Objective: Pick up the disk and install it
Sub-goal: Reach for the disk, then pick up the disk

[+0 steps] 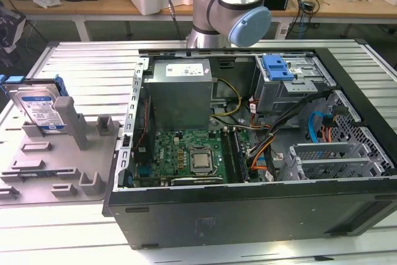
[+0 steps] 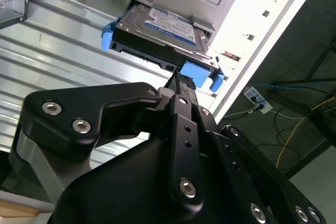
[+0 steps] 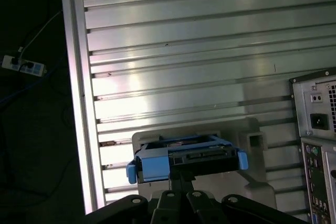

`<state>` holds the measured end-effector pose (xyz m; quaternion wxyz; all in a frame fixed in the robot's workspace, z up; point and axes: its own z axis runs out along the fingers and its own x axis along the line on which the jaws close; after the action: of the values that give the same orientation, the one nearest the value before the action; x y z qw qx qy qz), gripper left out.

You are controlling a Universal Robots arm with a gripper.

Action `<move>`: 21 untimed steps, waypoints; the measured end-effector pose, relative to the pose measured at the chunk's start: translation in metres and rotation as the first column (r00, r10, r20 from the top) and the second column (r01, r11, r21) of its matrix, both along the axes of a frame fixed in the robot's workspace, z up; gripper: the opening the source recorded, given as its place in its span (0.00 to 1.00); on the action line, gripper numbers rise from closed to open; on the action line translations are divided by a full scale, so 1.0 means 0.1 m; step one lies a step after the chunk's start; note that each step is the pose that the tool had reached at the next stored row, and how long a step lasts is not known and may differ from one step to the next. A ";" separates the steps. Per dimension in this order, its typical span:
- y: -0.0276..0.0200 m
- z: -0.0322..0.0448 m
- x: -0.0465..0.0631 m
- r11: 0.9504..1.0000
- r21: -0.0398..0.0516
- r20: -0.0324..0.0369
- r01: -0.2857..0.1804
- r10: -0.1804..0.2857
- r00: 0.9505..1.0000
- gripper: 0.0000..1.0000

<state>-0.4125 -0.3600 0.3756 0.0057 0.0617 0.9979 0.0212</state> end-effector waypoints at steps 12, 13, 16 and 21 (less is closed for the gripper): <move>0.000 0.000 0.00 1.000 -0.001 0.000 0.000 0.000 1.000 0.11; 0.000 0.000 0.00 1.000 -0.001 0.000 0.000 0.000 1.000 0.11; 0.000 -0.001 0.01 1.000 0.002 -0.014 0.000 0.000 1.000 0.11; 0.001 -0.005 0.03 1.000 0.005 -0.049 -0.003 0.003 0.999 0.11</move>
<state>-0.4096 -0.3600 0.3750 -0.0191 0.0608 0.9977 0.0221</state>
